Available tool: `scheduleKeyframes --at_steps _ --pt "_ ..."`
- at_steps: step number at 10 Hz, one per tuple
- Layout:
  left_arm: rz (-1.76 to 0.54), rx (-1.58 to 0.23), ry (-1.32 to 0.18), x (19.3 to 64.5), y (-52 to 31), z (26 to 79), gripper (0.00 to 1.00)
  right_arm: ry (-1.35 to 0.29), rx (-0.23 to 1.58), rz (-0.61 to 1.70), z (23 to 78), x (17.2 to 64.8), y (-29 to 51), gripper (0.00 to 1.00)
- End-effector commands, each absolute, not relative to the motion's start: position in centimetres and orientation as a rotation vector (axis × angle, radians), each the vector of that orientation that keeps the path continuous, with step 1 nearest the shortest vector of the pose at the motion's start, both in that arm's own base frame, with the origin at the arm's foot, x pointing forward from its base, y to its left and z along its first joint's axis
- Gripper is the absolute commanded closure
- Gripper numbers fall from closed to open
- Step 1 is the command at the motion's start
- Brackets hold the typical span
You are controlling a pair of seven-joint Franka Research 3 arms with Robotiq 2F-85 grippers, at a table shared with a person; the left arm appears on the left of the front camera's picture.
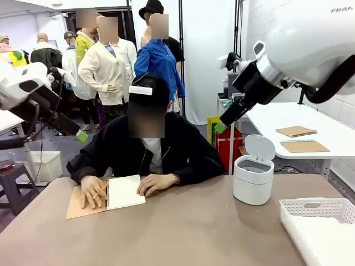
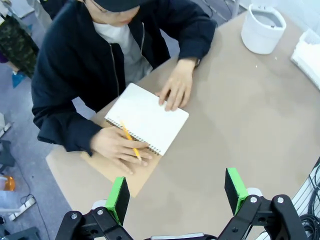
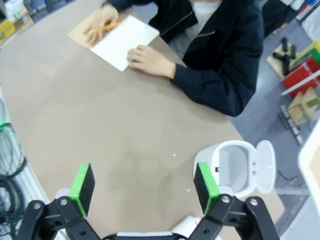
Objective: Sort the paper based on its condition.
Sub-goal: If a person hands you a paper, place it in the Organizing basket , and if it's crumpled, put it in the Trash can.
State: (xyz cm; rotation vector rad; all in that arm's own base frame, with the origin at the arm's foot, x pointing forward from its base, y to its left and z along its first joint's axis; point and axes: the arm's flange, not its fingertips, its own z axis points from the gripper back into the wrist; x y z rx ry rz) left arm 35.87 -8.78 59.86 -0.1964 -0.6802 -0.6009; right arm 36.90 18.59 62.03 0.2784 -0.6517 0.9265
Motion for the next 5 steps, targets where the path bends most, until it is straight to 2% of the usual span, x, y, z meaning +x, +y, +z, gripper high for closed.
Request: scheduleKeyframes --at_steps 1,5 --pt "-0.605 -0.177 -0.719 35.9 -8.0 60.9 0.0 -0.625 0.252 0.916 64.2 37.6 19.1 0.0" --pt "-0.597 -0.155 -0.777 35.5 -7.1 62.9 0.0 -0.646 0.206 0.893 66.9 37.8 19.6 0.0"
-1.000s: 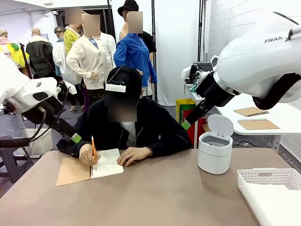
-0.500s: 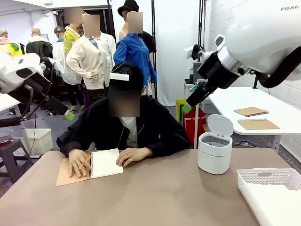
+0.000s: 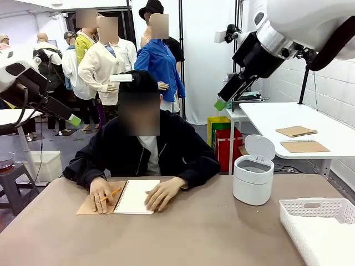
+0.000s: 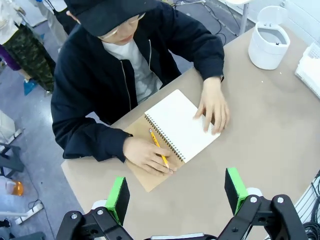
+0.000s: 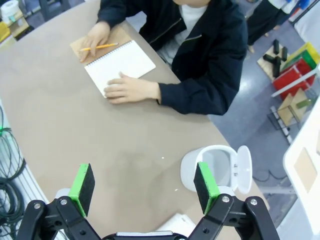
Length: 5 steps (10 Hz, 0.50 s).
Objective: Sort the paper based on its condition.
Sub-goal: If a person hands you a paper, place it in the Organizing basket , and if it's crumpled, put it in the Trash can.
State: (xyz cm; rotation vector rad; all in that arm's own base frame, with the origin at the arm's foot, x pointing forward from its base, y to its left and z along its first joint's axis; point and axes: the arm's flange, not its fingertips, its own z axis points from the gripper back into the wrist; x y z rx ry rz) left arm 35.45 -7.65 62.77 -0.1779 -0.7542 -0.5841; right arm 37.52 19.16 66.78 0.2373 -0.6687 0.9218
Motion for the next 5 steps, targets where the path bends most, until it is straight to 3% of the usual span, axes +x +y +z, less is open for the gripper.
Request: scheduleKeyframes --at_steps 1,5 --pt "-0.596 -0.155 -0.785 35.47 -7.04 63.12 0.0 -0.652 0.202 0.88 67.29 38.04 19.49 0.0" --pt "-0.596 -0.195 -0.738 35.54 -7.0 62.97 0.0 -0.682 0.246 0.861 67.23 38.62 19.1 0.0"
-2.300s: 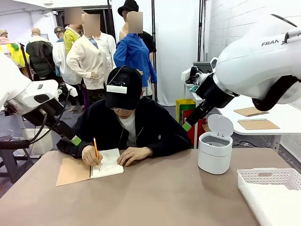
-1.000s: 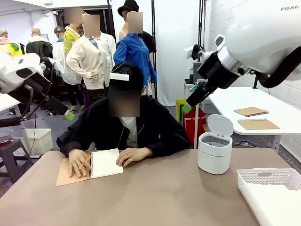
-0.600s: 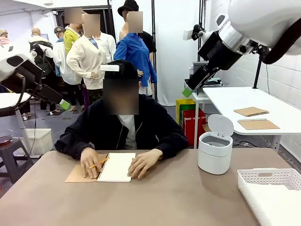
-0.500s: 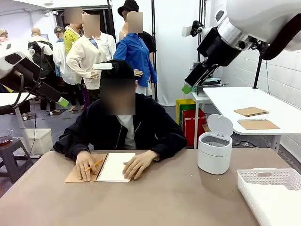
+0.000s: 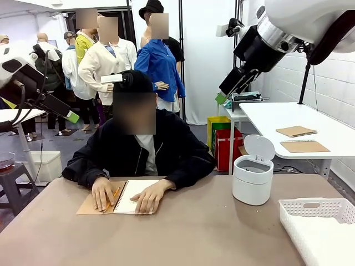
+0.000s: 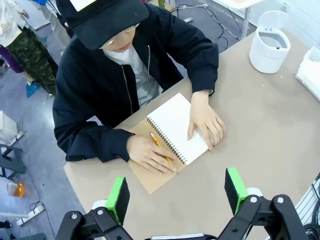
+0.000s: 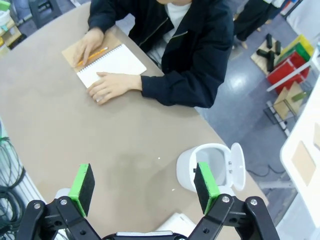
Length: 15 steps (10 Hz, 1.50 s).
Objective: Sort the paper based on its condition.
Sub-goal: If a person hands you a paper, place it in the Organizing basket , and if it's crumpled, put it in the Trash can.
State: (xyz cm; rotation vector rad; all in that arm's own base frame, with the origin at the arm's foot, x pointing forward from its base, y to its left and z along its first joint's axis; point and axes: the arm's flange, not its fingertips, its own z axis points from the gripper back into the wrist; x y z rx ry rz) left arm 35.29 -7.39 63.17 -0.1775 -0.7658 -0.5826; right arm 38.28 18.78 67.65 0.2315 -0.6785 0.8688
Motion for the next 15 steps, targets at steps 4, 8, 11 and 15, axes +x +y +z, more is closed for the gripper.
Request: scheduleKeyframes --at_steps 4,8,11,15 --pt "-0.582 -0.174 -0.777 35.27 -7.41 63.36 0.0 -0.678 0.227 0.874 67.66 38.19 18.84 0.0" --pt "-0.582 -0.174 -0.777 35.27 -7.41 63.36 0.0 -0.678 0.227 0.874 67.66 38.19 18.84 0.0" --pt "-0.582 -0.174 -0.777 35.27 -7.41 63.36 0.0 -0.678 0.227 0.874 67.66 38.19 18.84 0.0" --pt "-0.582 -0.174 -0.777 35.27 -7.41 63.36 0.0 -0.678 0.227 0.874 67.66 38.19 18.84 0.0"
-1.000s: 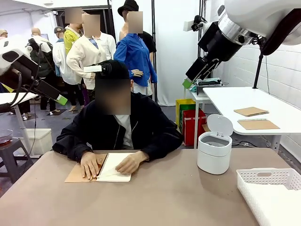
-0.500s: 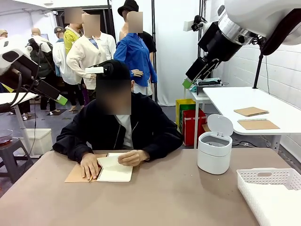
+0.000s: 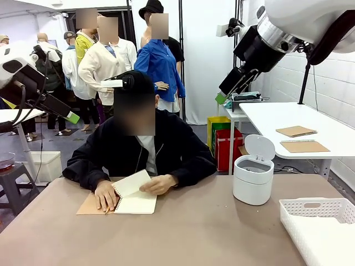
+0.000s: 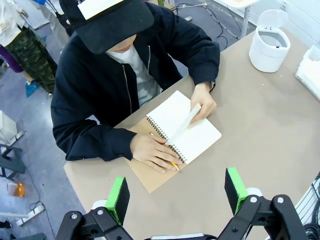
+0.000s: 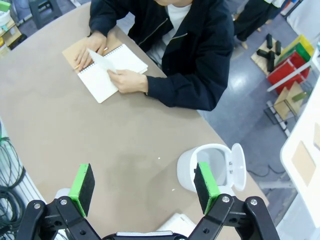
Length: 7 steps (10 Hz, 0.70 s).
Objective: Sort the paper based on its condition.
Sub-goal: If a person hands you a paper, place it in the Organizing basket , and if it's crumpled, put it in the Trash can.
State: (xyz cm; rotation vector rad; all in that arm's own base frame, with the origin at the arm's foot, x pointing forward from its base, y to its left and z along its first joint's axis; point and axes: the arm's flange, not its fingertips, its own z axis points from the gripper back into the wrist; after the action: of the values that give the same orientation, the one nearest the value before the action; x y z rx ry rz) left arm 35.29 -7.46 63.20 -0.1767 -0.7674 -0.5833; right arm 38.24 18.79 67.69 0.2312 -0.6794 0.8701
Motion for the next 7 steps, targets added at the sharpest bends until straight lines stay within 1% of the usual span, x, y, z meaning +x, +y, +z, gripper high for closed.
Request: scheduleKeyframes --at_steps 1,7 --pt "-0.582 -0.174 -0.777 35.27 -7.41 63.36 0.0 -0.678 0.227 0.874 67.66 38.19 18.84 0.0" --pt "-0.582 -0.174 -0.777 35.27 -7.41 63.36 0.0 -0.678 0.227 0.874 67.66 38.19 18.84 0.0"
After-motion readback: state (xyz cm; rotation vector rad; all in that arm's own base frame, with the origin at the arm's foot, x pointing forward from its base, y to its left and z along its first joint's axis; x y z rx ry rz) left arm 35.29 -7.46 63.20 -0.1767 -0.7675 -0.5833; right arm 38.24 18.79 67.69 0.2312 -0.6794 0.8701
